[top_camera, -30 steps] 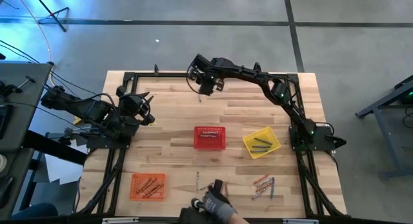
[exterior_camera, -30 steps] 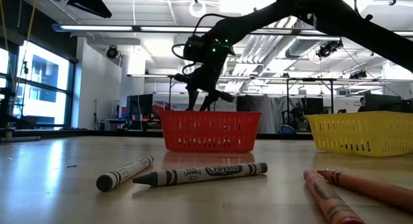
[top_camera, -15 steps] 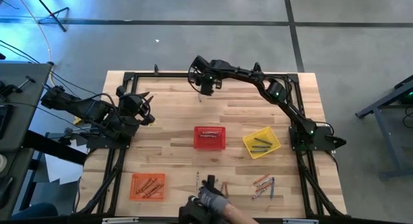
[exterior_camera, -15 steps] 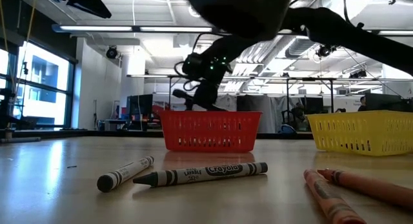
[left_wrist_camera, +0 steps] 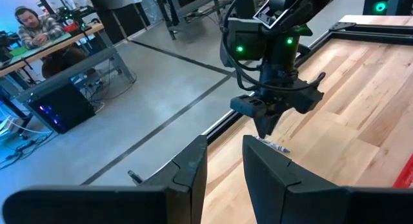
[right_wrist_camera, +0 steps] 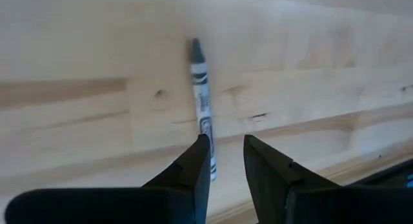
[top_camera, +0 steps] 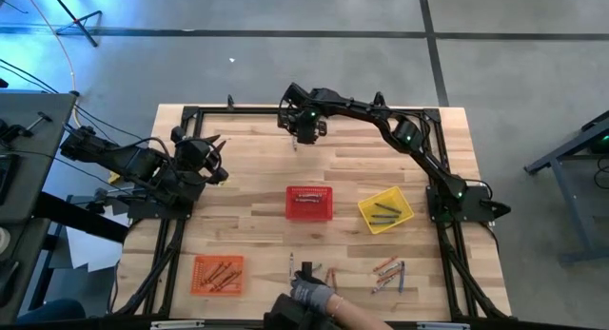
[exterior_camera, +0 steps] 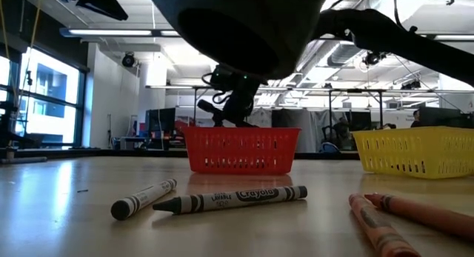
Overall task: Sort crayons
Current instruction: Put the gray crayon into the red bin
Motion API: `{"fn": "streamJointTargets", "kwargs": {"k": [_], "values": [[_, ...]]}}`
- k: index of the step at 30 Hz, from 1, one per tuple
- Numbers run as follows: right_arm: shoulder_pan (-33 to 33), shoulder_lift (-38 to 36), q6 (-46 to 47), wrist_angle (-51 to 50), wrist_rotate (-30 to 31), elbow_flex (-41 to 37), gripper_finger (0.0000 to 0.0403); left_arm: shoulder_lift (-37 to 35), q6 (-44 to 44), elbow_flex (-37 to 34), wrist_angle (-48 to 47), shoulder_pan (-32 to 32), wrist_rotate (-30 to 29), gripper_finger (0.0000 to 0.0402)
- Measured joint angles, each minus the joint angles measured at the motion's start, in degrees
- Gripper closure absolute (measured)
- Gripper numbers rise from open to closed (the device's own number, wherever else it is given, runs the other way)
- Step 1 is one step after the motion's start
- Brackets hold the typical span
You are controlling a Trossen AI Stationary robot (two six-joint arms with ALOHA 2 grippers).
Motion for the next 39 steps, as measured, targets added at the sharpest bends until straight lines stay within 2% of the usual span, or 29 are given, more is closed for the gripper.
{"fn": "streamJointTargets", "kwargs": {"k": [14, 18, 34, 39], "values": [[0.0, 0.0, 4.4, 1.0, -1.3, 0.0, 0.0316, 0.0, -0.3, 0.0, 0.0, 0.0, 0.0, 0.0316], [-0.3, 0.0, 7.0, 2.5, -4.1, 0.0, 0.0316, 0.0, -0.3, 0.0, 0.0, 0.0, 0.0, 0.0316], [-2.4, 0.0, 6.0, 0.6, -3.2, 0.0, 0.0316, 0.0, -0.3, 0.0, 0.0, 0.0, -0.6, 0.0316], [-2.5, 0.2, 3.0, 0.9, -2.0, 0.0, 0.0316, 0.0, -0.3, 0.0, 0.0, 0.5, -1.2, 0.0316]]}}
